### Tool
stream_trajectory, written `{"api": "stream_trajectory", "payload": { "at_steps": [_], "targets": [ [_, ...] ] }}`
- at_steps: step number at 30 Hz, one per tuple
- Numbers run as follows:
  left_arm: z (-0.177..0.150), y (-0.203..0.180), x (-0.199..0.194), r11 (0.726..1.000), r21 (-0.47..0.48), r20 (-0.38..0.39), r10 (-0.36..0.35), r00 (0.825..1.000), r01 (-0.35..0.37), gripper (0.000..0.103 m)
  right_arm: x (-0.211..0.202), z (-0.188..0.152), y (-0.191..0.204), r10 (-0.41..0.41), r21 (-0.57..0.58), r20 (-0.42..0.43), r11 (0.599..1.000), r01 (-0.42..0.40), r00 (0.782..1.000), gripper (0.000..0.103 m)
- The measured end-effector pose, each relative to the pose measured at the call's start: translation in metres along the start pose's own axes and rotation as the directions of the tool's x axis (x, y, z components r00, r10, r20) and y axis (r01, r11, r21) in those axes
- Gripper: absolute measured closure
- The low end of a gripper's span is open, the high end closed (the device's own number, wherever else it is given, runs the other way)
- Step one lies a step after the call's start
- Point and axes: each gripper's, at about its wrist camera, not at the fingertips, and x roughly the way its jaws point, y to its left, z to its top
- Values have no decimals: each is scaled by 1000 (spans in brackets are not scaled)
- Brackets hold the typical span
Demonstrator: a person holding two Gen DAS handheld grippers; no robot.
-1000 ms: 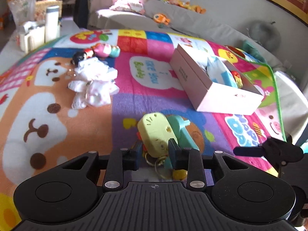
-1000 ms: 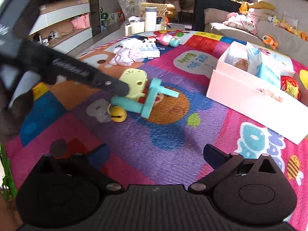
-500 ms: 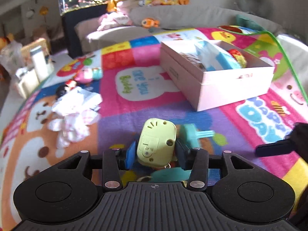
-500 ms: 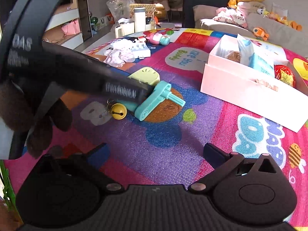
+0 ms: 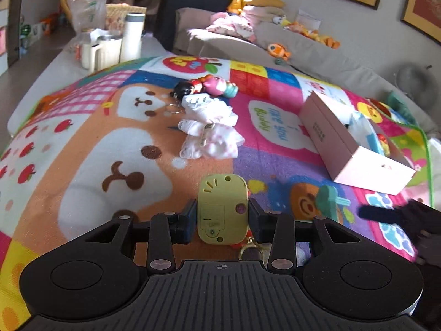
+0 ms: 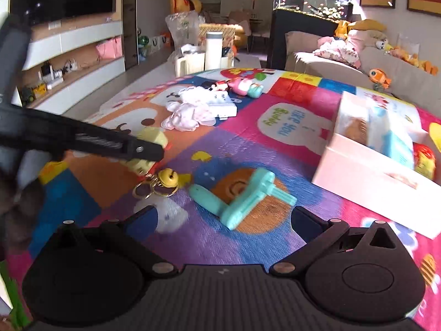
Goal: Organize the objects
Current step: 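Grasp the yellow square toy with keychain using the left tool, then grasp the teal crank toy with the right tool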
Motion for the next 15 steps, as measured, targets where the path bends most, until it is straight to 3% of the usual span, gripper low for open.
{"api": "stream_trajectory", "payload": {
  "at_steps": [4, 8, 9, 11, 15],
  "targets": [
    [-7, -4, -7, 997, 56, -22, -47, 999, 48, 60, 0, -4, -15, -165, -26, -13, 986, 164, 986, 10],
    [-15, -20, -4, 991, 75, -26, -107, 994, 109, 60, -15, -14, -53, -369, 12, 0, 929, 369, 929, 10],
    [-17, -25, -1, 988, 73, -33, -136, 990, 138, 60, -22, -15, -61, -359, 41, 4, 933, 359, 933, 10],
    [-21, -39, 2, 981, 92, -43, -167, 985, 170, 60, -34, -13, -70, -272, 104, 10, 957, 269, 962, 10],
    [-26, -55, 3, 978, 151, -40, -140, 989, 145, 60, -27, -2, -58, -141, 125, 21, 983, 137, 990, 11]
  ]
}}
